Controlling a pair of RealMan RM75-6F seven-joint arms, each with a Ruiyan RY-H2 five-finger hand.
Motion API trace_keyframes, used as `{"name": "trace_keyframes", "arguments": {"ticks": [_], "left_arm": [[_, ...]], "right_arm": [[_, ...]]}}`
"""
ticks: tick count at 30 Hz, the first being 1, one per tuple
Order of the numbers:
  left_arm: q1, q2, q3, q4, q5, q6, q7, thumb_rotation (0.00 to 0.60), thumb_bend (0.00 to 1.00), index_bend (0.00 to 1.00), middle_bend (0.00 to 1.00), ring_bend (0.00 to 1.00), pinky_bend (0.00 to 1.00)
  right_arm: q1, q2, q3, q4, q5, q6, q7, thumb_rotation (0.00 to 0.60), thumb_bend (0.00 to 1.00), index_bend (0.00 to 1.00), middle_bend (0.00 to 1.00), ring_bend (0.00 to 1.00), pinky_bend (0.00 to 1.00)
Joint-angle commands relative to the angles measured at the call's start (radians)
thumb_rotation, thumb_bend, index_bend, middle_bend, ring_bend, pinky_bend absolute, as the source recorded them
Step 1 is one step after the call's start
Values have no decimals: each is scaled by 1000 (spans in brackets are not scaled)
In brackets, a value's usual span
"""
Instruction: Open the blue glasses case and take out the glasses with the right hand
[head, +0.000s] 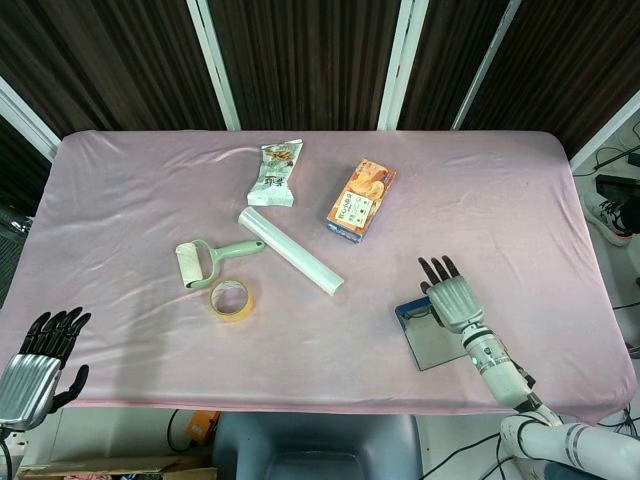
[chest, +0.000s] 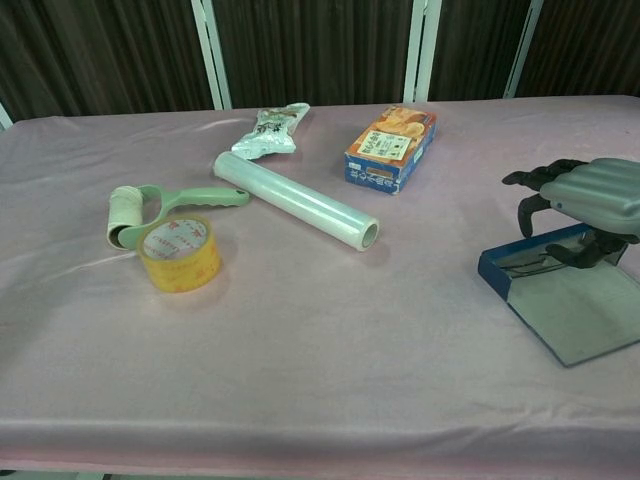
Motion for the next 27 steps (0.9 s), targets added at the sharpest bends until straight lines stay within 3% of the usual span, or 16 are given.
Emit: {"name": "trace_keyframes", "arguments": {"ticks": [1, 19, 27], "left_arm": [[0, 0, 0, 0, -2, -1, -1, 600, 430, 0, 41, 53, 50], [2, 2, -1, 3, -1, 5, -10, 600, 431, 0, 41, 53, 50], [3, 2, -1, 4, 1, 8, -14, 600, 430, 0, 41, 53, 50]], "right_arm": [[4, -4, 0, 3, 5, -1, -5, 600, 596, 520, 10, 0, 0], [11, -21, -4, 22, 14, 16, 1, 600, 596, 589, 13, 0, 0], [-8, -31, -10, 21, -37, 104, -14, 600, 596, 590, 21, 0, 0]]}}
